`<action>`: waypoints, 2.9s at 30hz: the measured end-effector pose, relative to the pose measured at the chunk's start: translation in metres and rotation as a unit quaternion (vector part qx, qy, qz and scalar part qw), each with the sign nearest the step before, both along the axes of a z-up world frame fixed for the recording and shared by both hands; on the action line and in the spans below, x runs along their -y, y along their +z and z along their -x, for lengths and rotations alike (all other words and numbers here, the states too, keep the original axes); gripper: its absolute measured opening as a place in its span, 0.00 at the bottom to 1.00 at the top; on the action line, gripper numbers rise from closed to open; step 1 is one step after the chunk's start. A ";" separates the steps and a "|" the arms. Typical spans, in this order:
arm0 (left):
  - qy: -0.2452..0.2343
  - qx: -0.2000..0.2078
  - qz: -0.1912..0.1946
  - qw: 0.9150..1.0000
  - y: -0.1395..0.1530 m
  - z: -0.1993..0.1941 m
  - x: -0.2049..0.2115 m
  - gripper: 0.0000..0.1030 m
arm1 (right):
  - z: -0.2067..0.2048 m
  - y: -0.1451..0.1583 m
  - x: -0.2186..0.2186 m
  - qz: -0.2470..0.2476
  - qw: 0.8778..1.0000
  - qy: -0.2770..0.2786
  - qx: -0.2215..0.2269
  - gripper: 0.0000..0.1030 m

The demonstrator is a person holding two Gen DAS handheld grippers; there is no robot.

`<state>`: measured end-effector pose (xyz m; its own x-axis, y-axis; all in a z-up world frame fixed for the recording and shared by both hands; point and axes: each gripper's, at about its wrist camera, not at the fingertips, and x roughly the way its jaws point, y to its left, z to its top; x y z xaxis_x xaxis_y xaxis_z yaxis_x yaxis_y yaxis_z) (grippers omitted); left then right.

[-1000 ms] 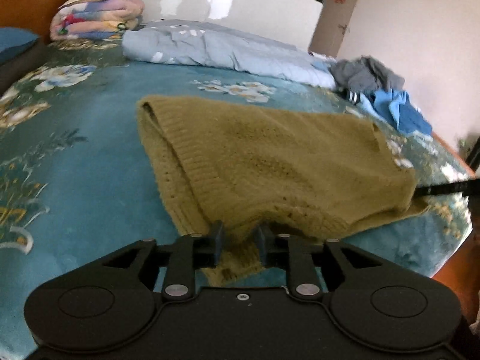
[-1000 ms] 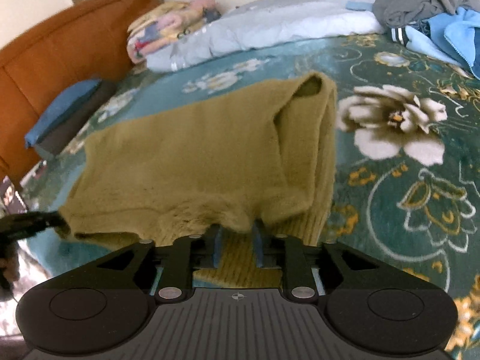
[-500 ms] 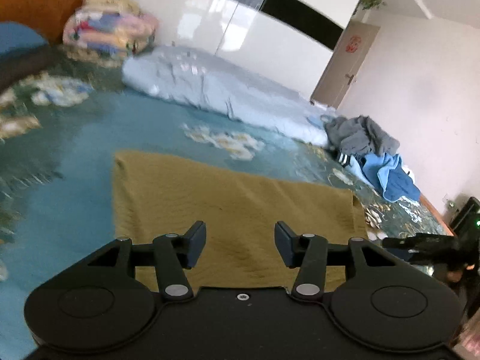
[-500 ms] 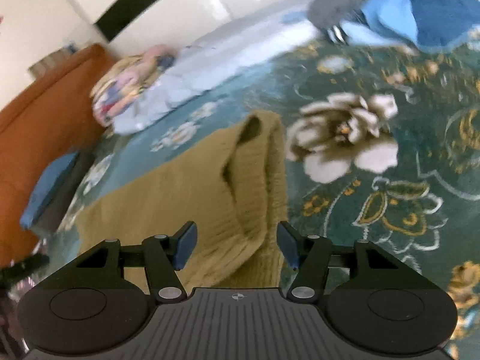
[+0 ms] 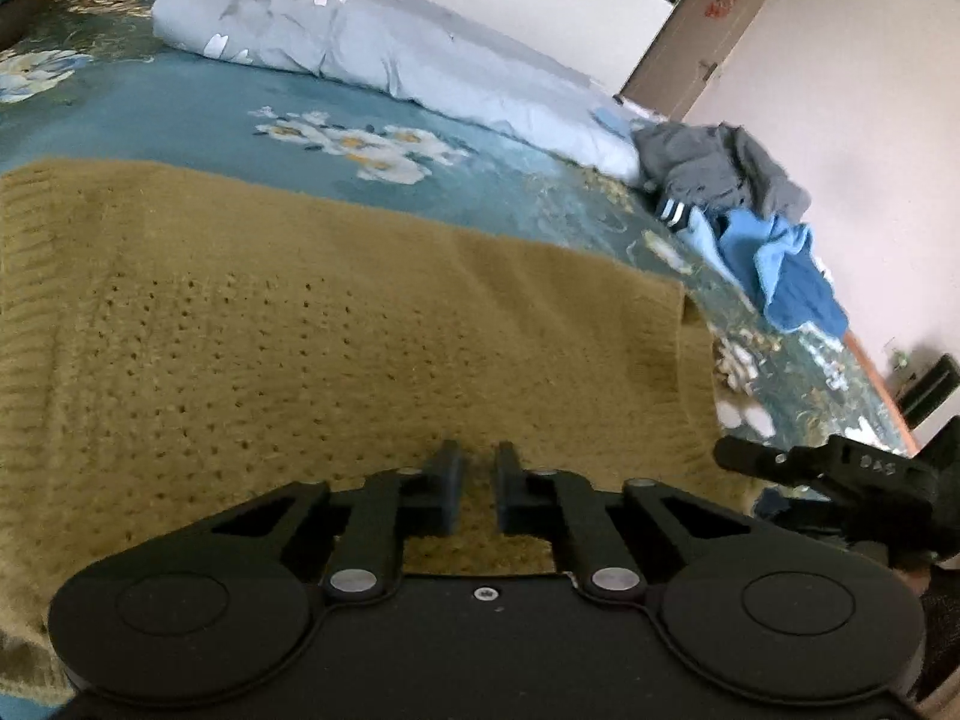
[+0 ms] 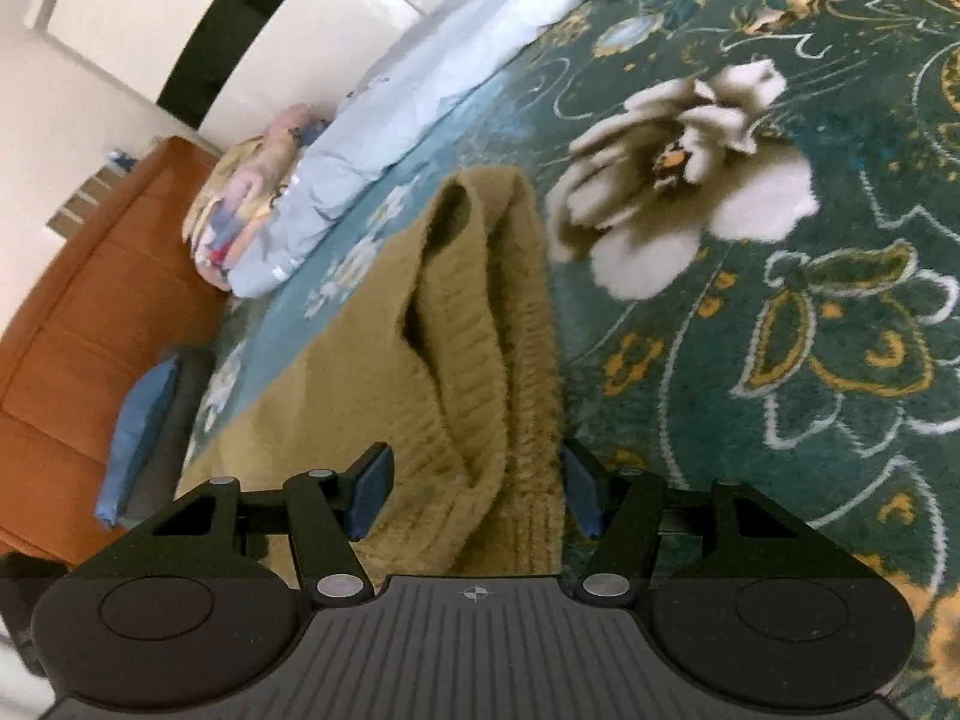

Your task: Fold clothes

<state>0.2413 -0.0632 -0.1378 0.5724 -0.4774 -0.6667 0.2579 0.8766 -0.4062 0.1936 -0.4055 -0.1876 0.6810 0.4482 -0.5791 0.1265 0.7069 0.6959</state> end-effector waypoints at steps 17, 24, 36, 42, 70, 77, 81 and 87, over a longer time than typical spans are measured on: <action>0.028 0.004 0.015 0.999 0.010 -0.011 -0.001 0.05 | -0.013 0.051 -0.024 0.001 0.998 0.035 0.052 0.16; 0.055 -0.054 0.033 0.996 -0.002 -0.065 -0.005 0.05 | -0.020 0.077 -0.044 0.013 0.996 0.050 0.069 0.16; 0.135 -0.023 0.124 0.983 0.020 -0.052 -0.097 0.06 | -0.052 0.122 -0.128 0.038 0.985 0.126 0.113 0.15; 0.218 0.001 0.127 0.968 0.031 -0.025 -0.184 0.06 | -0.079 0.110 -0.230 0.022 0.967 0.232 0.106 0.15; 0.025 0.034 0.041 0.998 0.012 -0.164 -0.168 0.64 | -0.067 0.061 -0.181 0.081 0.983 0.154 0.052 0.24; 0.018 0.004 0.089 0.996 0.002 -0.165 -0.162 0.18 | -0.066 0.049 -0.153 0.075 0.990 0.114 0.035 0.29; 0.054 0.001 0.107 0.993 0.012 -0.150 -0.166 0.13 | -0.068 0.047 -0.150 0.067 0.991 0.106 0.036 0.31; 0.083 0.059 0.101 0.990 0.067 -0.103 -0.199 0.12 | -0.063 0.053 -0.150 0.064 0.991 0.111 0.049 0.33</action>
<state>0.3446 0.1358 -0.0710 0.7224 -0.4875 -0.4904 0.1737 0.8144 -0.5537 0.2569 -0.2554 -0.1346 0.6295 0.5207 -0.5767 -0.1059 0.7928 0.6002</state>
